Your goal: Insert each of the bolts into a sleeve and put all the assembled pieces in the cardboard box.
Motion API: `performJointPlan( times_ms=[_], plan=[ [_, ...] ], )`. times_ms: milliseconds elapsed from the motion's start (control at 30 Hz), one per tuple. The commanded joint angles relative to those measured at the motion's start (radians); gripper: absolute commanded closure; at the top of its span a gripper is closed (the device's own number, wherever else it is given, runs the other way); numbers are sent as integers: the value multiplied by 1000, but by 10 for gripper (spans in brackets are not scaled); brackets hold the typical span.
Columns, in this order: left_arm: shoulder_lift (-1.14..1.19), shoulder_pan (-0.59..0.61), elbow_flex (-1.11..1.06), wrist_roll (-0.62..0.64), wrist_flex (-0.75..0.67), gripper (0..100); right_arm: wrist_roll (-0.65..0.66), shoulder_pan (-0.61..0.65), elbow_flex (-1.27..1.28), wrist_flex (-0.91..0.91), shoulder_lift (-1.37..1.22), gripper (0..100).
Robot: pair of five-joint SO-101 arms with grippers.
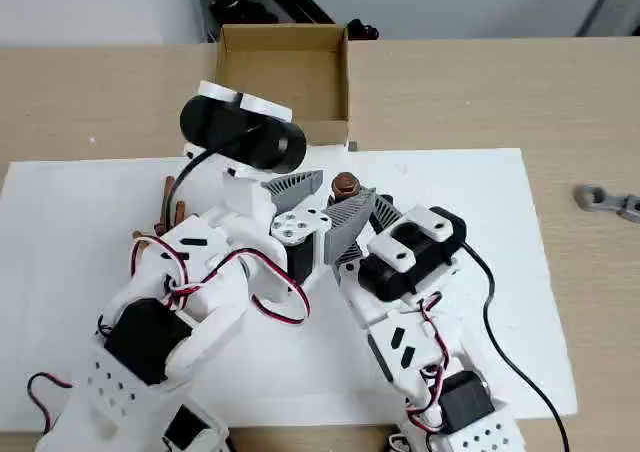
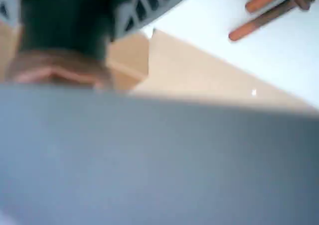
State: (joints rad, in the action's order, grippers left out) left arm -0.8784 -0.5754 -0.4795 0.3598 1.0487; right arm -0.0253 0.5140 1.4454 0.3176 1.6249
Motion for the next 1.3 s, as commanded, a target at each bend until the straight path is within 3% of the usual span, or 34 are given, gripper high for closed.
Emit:
performJointPlan(
  times_ms=[0,133,433,700,1267],
  plan=[
    [-14,8,70,-80,18,833,-18,-8,-66,-10,-4,994],
    [-15,26,96,-236,17,999,-78,-51,-152,-18,-113,994],
    [-20,183,174,-284,89,995,-118,-61,-301,-84,-323,994],
    [-18,157,203,-287,311,995,-26,-62,-338,-278,-487,994],
    [-15,160,199,-350,500,994,-34,-110,-884,-285,-1147,994]
  ],
)
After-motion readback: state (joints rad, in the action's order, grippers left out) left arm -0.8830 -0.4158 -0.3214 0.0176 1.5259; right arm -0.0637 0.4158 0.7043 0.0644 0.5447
